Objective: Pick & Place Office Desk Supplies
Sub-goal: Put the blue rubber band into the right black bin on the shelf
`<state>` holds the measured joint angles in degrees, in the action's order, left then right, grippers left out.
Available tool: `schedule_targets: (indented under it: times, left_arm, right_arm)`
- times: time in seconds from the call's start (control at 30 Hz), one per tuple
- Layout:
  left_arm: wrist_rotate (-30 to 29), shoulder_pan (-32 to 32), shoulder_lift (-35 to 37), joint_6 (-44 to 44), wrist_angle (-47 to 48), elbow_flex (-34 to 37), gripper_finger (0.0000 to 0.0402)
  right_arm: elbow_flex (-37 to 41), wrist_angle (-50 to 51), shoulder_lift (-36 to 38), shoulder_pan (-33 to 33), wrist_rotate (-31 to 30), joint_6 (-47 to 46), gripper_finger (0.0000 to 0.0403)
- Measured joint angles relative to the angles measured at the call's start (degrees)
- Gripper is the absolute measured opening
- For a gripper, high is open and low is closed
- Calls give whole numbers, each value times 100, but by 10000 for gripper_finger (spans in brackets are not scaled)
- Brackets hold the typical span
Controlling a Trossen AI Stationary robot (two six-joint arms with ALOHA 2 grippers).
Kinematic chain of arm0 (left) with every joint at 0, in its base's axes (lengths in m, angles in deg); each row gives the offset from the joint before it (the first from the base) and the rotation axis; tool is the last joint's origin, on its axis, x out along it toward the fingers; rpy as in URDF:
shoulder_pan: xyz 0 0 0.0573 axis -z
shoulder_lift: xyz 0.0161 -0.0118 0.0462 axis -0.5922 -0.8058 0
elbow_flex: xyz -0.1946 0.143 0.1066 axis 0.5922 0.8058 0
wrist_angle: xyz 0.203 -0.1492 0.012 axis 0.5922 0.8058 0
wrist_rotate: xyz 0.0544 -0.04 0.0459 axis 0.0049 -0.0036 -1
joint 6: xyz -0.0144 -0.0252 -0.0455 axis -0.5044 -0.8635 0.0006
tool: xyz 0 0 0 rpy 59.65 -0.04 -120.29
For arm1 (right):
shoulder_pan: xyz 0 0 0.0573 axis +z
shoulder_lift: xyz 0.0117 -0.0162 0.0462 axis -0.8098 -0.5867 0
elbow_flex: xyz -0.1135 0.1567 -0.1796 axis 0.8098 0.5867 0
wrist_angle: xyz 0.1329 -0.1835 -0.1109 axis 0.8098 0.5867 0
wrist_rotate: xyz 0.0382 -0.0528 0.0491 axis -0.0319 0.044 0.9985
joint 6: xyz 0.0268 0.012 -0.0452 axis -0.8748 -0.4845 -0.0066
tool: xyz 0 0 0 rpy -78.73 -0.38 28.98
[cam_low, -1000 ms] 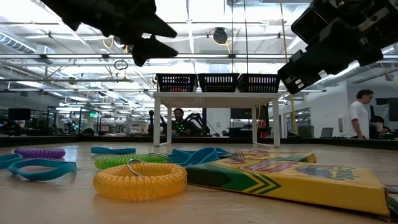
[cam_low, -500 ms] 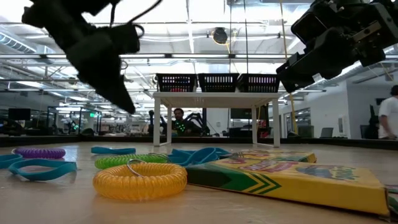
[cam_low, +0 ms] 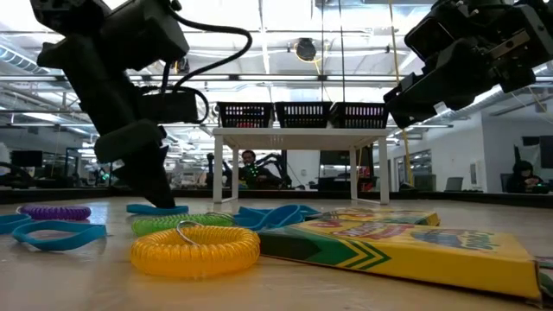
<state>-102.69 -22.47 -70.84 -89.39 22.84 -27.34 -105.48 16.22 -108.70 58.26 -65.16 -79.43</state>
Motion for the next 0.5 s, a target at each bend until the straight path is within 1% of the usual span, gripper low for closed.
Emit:
schedule_targets:
  times: [0.13,0.23,0.3,0.5]
  left_arm:
    - [-22,2,-148,-43,0,-11,253]
    - [42,2,-171,-11,-21,-7,233]
    - [93,7,-175,-6,-31,-4,203]
    - [291,3,-189,4,-124,7,92]
  right_arm:
    - [0,1,0,0,0,1,116]
    - [0,0,-1,0,-1,1,116]
    - [0,0,0,0,-2,2,116]
    - [0,2,0,0,-2,2,116]
